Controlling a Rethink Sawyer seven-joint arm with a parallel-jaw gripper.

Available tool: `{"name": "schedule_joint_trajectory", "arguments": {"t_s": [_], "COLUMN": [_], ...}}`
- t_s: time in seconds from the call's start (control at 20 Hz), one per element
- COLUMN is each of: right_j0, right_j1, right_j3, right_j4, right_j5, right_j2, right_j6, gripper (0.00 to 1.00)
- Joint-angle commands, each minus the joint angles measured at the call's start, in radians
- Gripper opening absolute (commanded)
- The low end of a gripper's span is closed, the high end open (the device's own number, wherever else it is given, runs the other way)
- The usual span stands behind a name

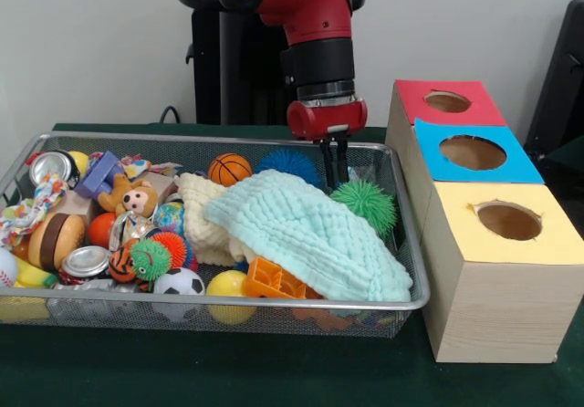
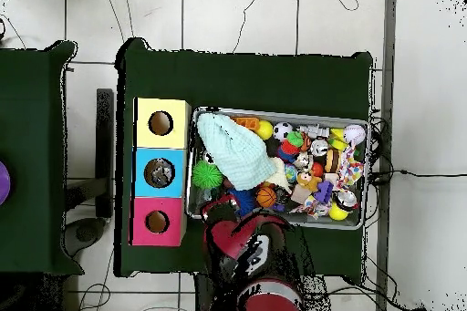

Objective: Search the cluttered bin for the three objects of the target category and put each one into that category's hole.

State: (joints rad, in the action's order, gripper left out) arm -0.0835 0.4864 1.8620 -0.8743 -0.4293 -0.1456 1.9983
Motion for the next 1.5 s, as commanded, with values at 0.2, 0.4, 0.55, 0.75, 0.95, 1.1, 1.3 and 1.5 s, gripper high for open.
{"name": "schedule_joint_trajectory", "arguments": {"t_s": [0.2,0.4,0.55,0.75,0.95,1.1,1.3,1.5], "right_j0": [-0.141,-0.233,-0.264,-0.236,-0.193,-0.147,-0.072,-0.006], "right_j1": [0.155,0.284,0.359,0.395,0.397,0.381,0.339,0.305], "right_j3": [0.097,0.193,0.251,0.285,0.294,0.298,0.278,0.256], "right_j4": [-0.024,-0.084,-0.059,0.017,0.044,0.073,0.122,0.159], "right_j5": [0.008,0.099,0.099,0.028,0.033,0.009,-0.01,0.029], "right_j2": [0.221,0.329,0.356,0.304,0.26,0.203,0.124,0.075], "right_j6": [0.222,0.23,0.233,0.2,0.154,0.121,0.089,0.079], "gripper": [0.0,0.0,0.0,0.0,0.0,0.0,0.0,0.0]}}
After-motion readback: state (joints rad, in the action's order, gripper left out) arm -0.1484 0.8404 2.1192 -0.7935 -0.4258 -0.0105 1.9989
